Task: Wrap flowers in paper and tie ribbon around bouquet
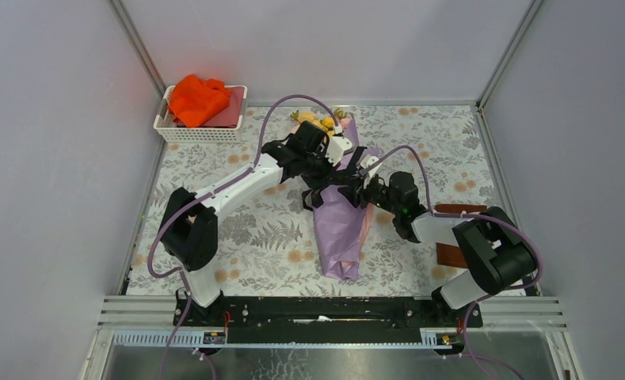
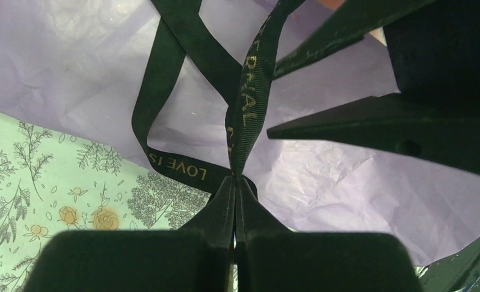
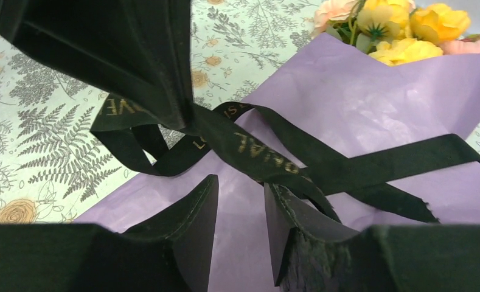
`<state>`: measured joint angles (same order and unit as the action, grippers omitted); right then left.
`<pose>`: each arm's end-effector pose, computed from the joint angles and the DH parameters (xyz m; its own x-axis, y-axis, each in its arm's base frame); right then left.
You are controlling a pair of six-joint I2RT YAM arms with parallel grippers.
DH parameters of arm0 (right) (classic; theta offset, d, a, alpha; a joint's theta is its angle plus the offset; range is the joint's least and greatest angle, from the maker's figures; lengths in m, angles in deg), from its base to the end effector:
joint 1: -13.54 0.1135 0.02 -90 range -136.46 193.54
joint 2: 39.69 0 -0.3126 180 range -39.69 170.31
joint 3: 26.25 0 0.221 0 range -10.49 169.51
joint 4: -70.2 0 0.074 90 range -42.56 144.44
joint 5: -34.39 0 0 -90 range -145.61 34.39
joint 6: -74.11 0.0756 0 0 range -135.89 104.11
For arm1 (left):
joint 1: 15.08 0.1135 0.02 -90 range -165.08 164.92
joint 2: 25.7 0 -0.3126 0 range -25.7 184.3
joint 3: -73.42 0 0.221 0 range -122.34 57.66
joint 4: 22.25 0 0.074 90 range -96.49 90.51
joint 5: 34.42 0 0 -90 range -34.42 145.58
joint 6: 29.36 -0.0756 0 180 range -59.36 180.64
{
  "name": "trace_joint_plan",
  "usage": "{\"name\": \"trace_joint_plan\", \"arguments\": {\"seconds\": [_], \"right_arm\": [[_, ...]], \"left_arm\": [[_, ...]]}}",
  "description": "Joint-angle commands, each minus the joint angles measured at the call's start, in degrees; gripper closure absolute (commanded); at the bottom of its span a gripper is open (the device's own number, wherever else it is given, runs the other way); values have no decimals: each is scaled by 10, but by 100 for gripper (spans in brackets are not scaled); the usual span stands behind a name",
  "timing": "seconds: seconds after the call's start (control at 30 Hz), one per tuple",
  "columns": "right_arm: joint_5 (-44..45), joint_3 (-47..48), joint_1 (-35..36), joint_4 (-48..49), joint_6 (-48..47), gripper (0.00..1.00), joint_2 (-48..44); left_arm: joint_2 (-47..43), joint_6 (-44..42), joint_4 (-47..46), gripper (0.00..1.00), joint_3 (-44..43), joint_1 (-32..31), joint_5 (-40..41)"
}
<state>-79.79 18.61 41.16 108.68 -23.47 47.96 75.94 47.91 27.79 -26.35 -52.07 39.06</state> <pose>0.2620 0.1720 0.2650 0.0375 -0.1162 -0.9925 -0.7868 0.6089 -0.1010 0.3020 -0.2544 0.2972 -0.4552 0.6074 -0.6510 0.8379 0.5396 -0.0824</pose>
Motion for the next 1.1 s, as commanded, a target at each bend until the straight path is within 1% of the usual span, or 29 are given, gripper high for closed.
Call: {"name": "trace_joint_plan", "arguments": {"seconds": [0.0, 0.2, 0.47, 0.63, 0.77, 0.87, 0.93, 1.0, 1.07], "right_arm": [[-52, 40, -3, -3, -30, 59, 12], [-33, 64, -5, 3, -38, 58, 44], [-41, 89, -5, 28, -17, 59, 90], [-36, 82, -5, 80, 19, 59, 111], [-18, 77, -5, 122, 41, 51, 117], [13, 64, -5, 161, 58, 48, 113], [39, 50, -5, 193, 70, 47, 108], [45, 51, -5, 198, 72, 47, 108], [40, 59, -5, 194, 91, 51, 112]], "left_arm": [[12, -5, -4, 100, -32, 0, -7], [15, 0, -4, 100, -41, 0, -18], [16, -1, -4, 100, -40, 0, -22], [20, 5, -4, 100, -43, 0, -37], [24, 11, -4, 100, -45, 1, -44], [26, 15, -4, 100, -50, 1, -45], [24, 21, -11, 100, -52, 2, -46], [24, 26, -18, 100, -53, 2, -48], [28, 30, -19, 100, -59, 2, -56]]}}
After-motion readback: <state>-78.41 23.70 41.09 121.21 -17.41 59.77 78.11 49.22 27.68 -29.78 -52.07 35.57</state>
